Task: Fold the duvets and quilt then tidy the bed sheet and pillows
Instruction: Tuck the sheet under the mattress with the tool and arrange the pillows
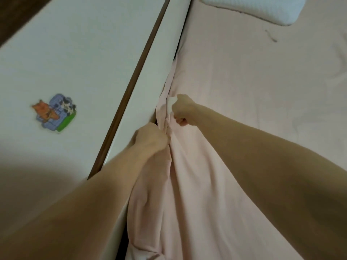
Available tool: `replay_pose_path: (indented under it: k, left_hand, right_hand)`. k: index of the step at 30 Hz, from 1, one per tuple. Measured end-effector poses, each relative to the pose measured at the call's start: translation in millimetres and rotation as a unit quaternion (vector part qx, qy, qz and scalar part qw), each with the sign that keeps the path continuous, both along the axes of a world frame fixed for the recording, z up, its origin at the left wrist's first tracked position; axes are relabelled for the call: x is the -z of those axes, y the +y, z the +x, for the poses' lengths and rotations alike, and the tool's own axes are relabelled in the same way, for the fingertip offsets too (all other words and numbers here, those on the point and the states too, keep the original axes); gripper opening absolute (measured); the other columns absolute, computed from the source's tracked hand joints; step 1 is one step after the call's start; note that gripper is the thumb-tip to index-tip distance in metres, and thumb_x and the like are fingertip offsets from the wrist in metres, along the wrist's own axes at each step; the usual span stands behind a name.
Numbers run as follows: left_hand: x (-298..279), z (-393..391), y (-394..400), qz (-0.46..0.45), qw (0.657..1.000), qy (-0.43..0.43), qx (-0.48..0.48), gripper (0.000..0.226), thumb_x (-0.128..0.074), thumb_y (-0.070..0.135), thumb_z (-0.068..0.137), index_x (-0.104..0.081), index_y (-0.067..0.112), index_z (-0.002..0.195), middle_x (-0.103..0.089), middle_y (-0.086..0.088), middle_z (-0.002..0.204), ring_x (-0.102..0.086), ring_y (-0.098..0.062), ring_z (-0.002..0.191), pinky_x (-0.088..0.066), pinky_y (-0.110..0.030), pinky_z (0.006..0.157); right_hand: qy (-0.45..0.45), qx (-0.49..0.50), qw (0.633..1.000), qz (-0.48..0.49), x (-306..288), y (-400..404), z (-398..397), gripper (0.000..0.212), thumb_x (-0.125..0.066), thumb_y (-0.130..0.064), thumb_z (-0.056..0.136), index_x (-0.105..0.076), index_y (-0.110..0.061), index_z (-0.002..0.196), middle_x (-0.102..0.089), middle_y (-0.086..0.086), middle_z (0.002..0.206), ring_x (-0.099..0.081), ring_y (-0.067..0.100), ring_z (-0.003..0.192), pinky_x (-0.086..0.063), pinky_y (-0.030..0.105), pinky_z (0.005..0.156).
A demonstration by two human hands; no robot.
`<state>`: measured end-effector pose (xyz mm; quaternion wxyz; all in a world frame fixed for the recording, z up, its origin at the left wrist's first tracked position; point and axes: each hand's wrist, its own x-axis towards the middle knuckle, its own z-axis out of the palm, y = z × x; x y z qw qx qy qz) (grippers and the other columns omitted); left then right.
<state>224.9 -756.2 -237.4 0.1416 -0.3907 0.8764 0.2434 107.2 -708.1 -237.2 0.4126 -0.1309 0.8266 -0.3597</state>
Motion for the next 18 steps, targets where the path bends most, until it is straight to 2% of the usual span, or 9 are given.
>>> replay_pose_path:
  k: [1,3,5,8,11,13,15,18]
  left_hand:
    - [-5,9,2,0.013,0.999,0.027,-0.015,0.032,-0.051,0.031,0.096,-0.062,0.004,0.110,-0.064,-0.011,0.102,-0.059,-0.029,0.092,-0.044,-0.032,0.076]
    - [-9,19,3,0.016,0.994,0.088,-0.060,0.029,-0.052,0.014,0.094,-0.058,-0.001,0.118,-0.062,-0.015,0.115,-0.058,-0.033,0.107,-0.042,-0.031,0.082]
    - [-17,33,2,-0.008,0.992,0.106,-0.072,0.030,-0.049,0.005,0.092,-0.050,-0.004,0.121,-0.058,-0.020,0.118,-0.057,-0.037,0.109,-0.043,-0.033,0.078]
    - [-24,48,6,-0.090,0.995,0.052,-0.004,0.027,-0.050,0.010,0.094,-0.039,0.000,0.116,-0.058,-0.020,0.109,-0.060,-0.032,0.090,-0.043,-0.033,0.063]
    - [-30,54,6,-0.189,0.977,-0.031,0.093,0.024,-0.044,0.001,0.094,-0.045,-0.001,0.118,-0.060,-0.018,0.112,-0.062,-0.032,0.099,-0.050,-0.037,0.075]
    - [-36,53,4,-0.221,0.965,-0.057,0.130,0.025,-0.044,-0.003,0.092,-0.049,-0.001,0.117,-0.059,-0.015,0.113,-0.062,-0.032,0.102,-0.050,-0.035,0.075]
    - [-37,51,2,-0.242,0.955,-0.076,0.151,0.025,-0.044,-0.004,0.092,-0.054,0.000,0.114,-0.059,-0.014,0.112,-0.062,-0.031,0.102,-0.049,-0.034,0.072]
    - [-37,47,1,-0.255,0.948,-0.096,0.166,0.025,-0.042,-0.004,0.091,-0.057,0.000,0.112,-0.059,-0.014,0.112,-0.062,-0.031,0.102,-0.048,-0.032,0.071]
  right_hand:
    - [-0.013,0.003,1.000,-0.005,-7,8,9,0.030,-0.038,0.011,0.089,-0.049,-0.007,0.111,-0.043,0.008,0.064,-0.039,0.019,0.049,-0.034,0.027,0.044]
    - [-0.051,0.033,0.998,-0.027,-10,24,20,0.048,-0.029,0.012,0.090,-0.044,-0.009,0.130,-0.037,0.006,0.063,-0.032,0.016,0.049,-0.025,0.025,0.046]
    - [-0.075,0.079,0.993,-0.050,-13,39,29,0.059,-0.021,0.012,0.087,-0.034,-0.010,0.141,-0.033,0.005,0.064,-0.025,0.014,0.050,-0.018,0.023,0.047]
    - [-0.060,0.113,0.989,-0.071,-18,48,37,0.065,-0.020,0.008,0.088,-0.028,-0.019,0.147,-0.038,0.007,0.068,-0.030,0.016,0.046,-0.021,0.017,0.039]
    - [0.017,0.123,0.989,-0.076,-24,51,43,0.062,-0.022,0.002,0.089,-0.030,-0.022,0.146,-0.048,0.010,0.080,-0.043,0.021,0.053,-0.032,0.024,0.040]
    - [0.092,0.107,0.987,-0.077,-27,47,47,0.057,-0.024,-0.001,0.089,-0.035,-0.018,0.142,-0.051,0.009,0.092,-0.050,0.026,0.067,-0.044,0.034,0.051]
    - [0.143,0.117,0.979,-0.090,-26,43,50,0.056,-0.025,-0.006,0.091,-0.031,-0.019,0.145,-0.055,0.009,0.101,-0.051,0.026,0.079,-0.051,0.040,0.065]
    - [0.207,0.158,0.961,-0.094,-25,48,53,0.056,-0.026,-0.009,0.096,-0.021,-0.022,0.151,-0.055,0.005,0.113,-0.053,0.025,0.094,-0.047,0.036,0.081]
